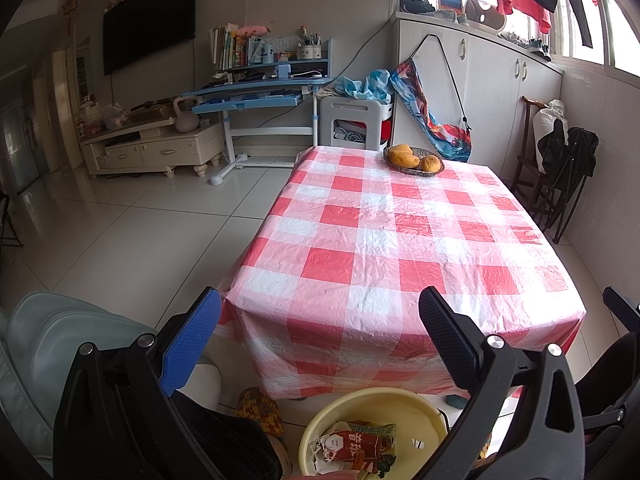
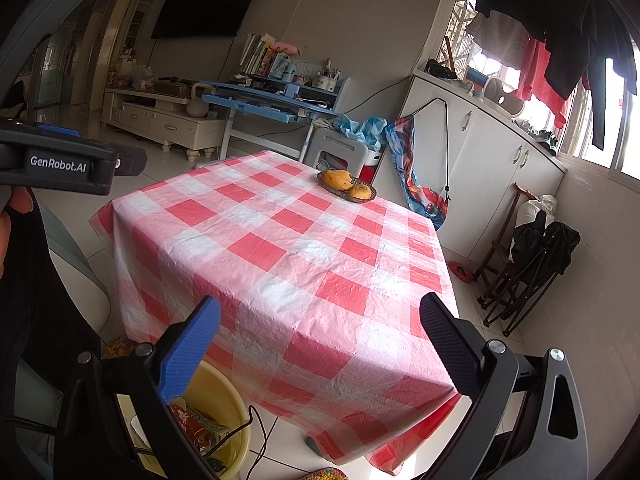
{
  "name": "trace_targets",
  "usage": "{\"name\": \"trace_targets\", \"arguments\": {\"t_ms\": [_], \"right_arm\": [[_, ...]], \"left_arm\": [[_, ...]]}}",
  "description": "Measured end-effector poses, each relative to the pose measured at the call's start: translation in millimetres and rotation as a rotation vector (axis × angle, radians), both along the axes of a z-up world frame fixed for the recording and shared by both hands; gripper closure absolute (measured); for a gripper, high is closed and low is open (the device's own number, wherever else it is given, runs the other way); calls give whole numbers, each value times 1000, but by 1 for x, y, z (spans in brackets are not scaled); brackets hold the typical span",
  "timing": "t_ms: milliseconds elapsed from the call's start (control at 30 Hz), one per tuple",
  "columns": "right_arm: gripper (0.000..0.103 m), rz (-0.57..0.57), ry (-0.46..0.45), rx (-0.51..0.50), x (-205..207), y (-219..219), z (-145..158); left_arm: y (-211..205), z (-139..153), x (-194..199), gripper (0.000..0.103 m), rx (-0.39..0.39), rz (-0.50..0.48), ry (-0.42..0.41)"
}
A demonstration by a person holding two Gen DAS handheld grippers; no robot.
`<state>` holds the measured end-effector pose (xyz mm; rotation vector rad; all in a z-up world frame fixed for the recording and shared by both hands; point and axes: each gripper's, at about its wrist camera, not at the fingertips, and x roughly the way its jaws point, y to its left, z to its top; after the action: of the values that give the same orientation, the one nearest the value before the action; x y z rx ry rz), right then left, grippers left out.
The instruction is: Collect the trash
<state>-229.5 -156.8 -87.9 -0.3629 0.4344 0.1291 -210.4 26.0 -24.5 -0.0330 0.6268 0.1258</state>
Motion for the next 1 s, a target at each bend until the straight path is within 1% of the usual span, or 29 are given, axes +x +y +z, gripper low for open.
{"name": "trace_targets", "arguments": {"t_ms": [1000], "right_arm": [[8,2,1,-2,-1,0,-5]], "left_arm": [[0,-1,0,7,-1,0,0]]}}
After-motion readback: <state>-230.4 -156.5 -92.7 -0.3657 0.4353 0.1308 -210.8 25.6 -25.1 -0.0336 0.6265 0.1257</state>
